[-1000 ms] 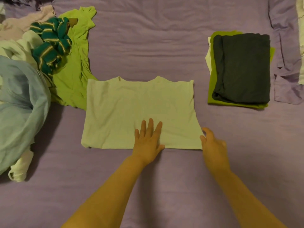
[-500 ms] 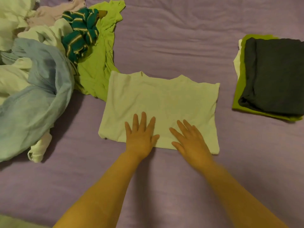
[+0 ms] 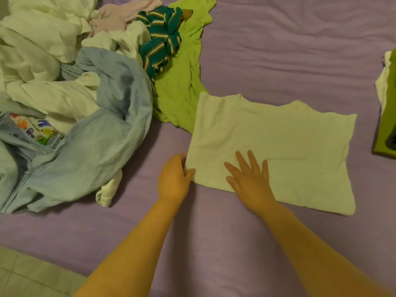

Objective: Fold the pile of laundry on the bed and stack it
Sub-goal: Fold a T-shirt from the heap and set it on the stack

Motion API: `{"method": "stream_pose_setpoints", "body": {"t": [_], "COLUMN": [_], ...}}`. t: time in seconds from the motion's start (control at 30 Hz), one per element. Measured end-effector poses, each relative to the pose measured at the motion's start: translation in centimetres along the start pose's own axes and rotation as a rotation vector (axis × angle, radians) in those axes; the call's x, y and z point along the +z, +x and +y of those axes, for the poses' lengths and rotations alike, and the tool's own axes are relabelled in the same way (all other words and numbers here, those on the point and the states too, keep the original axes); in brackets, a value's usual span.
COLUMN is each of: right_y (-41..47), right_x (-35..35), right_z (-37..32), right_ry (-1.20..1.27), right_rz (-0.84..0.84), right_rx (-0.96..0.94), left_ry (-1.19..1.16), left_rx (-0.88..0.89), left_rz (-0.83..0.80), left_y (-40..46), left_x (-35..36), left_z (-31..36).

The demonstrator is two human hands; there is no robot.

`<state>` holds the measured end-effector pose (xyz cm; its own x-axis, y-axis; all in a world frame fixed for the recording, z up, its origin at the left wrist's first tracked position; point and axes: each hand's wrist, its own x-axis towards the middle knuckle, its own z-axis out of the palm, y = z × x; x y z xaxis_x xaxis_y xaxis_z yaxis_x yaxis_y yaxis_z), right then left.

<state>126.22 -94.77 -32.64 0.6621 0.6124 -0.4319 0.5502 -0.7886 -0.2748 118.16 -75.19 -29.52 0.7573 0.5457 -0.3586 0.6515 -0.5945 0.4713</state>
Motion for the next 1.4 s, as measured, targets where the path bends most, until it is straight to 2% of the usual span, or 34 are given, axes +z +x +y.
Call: {"method": "stream_pose_setpoints", "body": {"t": [0.07, 0.3, 0.4, 0.57, 0.7, 0.77, 0.83, 0.97, 1.03, 1.17, 1.27, 1.4], "right_y": [0.8, 1.4, 1.7, 1.0, 1.4, 1.5, 1.8, 3.8, 5.3, 7.3, 8.5, 9.8], "right_x": [-0.1, -0.4, -0.6, 0.3, -0.3, -0.3, -0.2, -2.7, -3.5, -3.9, -5.5, -9.7], "right_z": [-1.3, -3.0, -3.0, -1.4, -2.0, -2.0, -1.8, -2.4, -2.1, -1.2, -1.2, -2.9], "right_ry": [0.021, 0.032, 0.018, -0.122, -0.112, -0.172, -0.152, -0.063, -0.055, -0.046, 0.121, 0.667], "right_rz": [0.009, -0.041, -0.023, -0.026, 0.09, 0.015, -0.027, 0.154, 0.181, 0.02, -0.073, 0.157], "right_rx": [-0.011, 0.049, 0.063, 0.107, 0.142, 0.14, 0.163, 0.163, 0.174, 0.211, 0.237, 0.178], "left_ry": [-0.21, -0.656, -0.677, -0.635, -0.665, -0.652, -0.615, -0.614, -0.673, -0.913, -1.058, -1.061], "left_rx": [-0.123, -0.299, -0.272, -0.224, -0.259, -0.29, -0.305, -0.316, -0.309, -0.367, -0.364, -0.264], "left_rz": [-0.051, -0.261, -0.328, -0.278, -0.428, -0.487, -0.471, -0.339, -0.286, -0.322, -0.349, -0.392], "left_y": [0.2, 0.5, 0.9, 1.5, 2.3, 2.8, 3.5, 4.2, 4.2, 4.0, 3.4, 2.0], "left_x": [-0.3, -1.6, -2.0, -3.1, -3.0, -2.8, -2.6, -2.1, -2.1, -2.2, -2.1, -1.5], "left_z": [-0.4, 0.2, 0.8, -0.4, -1.0, 0.0, 1.0, 2.4, 2.6, 3.1, 3.9, 5.6]}}
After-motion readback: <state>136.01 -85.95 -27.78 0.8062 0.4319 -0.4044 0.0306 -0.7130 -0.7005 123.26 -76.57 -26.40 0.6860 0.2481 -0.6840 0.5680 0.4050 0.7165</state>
